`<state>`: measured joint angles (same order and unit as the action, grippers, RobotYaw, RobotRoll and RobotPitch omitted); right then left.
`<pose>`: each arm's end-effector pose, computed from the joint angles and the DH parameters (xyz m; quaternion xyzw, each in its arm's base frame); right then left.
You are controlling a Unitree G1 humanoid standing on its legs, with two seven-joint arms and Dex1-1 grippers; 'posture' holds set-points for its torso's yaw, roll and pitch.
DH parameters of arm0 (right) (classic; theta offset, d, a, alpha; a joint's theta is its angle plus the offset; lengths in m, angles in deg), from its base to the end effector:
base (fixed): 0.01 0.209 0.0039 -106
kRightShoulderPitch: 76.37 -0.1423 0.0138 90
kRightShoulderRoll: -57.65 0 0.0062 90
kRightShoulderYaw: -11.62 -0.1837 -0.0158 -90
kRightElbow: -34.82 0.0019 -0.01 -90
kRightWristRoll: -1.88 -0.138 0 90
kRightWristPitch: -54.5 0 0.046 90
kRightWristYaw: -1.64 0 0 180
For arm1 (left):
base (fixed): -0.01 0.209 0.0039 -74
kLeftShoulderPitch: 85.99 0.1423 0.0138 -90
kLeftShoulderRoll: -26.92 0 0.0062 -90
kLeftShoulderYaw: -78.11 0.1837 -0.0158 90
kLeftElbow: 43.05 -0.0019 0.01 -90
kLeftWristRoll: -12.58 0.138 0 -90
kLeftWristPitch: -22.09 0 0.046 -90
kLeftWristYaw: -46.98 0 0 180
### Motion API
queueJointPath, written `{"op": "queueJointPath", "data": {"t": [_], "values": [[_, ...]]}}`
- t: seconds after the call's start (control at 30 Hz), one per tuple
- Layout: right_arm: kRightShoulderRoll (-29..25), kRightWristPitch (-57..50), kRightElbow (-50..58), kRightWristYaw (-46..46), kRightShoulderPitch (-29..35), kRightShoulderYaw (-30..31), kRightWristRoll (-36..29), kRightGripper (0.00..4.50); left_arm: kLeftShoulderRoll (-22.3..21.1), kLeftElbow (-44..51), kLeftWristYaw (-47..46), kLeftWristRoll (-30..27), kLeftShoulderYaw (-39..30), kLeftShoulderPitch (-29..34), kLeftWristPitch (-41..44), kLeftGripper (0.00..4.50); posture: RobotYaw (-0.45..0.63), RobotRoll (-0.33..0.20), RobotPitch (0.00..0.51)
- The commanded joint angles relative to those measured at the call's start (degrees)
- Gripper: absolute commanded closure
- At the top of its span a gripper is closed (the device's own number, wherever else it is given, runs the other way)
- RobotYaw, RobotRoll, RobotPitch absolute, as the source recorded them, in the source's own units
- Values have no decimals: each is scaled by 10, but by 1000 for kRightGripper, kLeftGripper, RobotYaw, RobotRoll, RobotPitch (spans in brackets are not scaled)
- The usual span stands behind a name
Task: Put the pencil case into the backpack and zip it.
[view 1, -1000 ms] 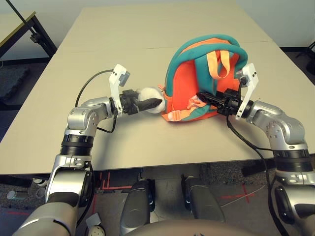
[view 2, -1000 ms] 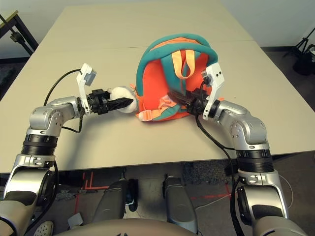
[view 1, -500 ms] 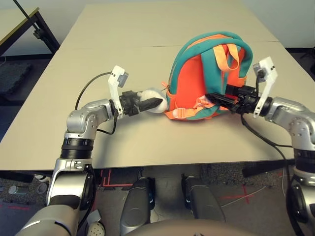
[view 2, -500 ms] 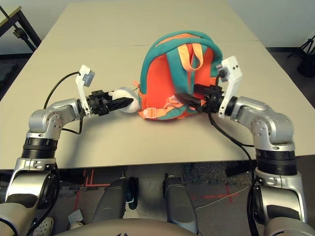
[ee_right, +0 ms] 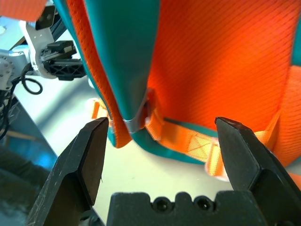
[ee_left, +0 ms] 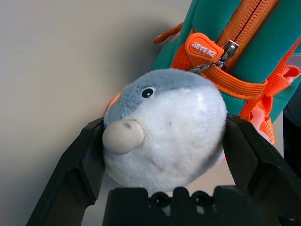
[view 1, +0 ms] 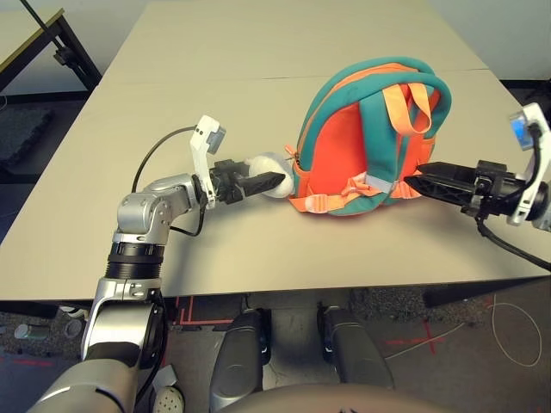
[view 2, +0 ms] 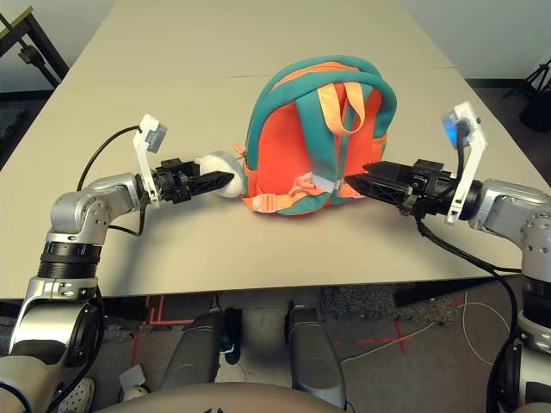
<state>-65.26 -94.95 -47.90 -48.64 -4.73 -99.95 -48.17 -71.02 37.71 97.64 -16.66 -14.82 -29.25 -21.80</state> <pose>0.2220 -0.3027 0.2008 0.1038 0.1507 0.4017 0.8973 0.2955 0.2040 0.1422 -0.1152 0.1521 -0.4692 0.8622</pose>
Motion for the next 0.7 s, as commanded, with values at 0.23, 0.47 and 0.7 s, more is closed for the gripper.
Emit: {"op": "queueJointPath", "data": {"t": [0.23,0.47,0.7], "values": [[7,147,-130,74,-14,-48,101,34,-22,40,-33,-10,-35,40,4,0,-156,0,163],[40,269,-215,132,-20,-60,168,34,-17,23,-112,14,-92,56,-51,0,-148,0,165],[75,366,-279,177,-27,-79,197,34,32,24,-231,47,-133,79,-154,0,-145,0,168]]}}
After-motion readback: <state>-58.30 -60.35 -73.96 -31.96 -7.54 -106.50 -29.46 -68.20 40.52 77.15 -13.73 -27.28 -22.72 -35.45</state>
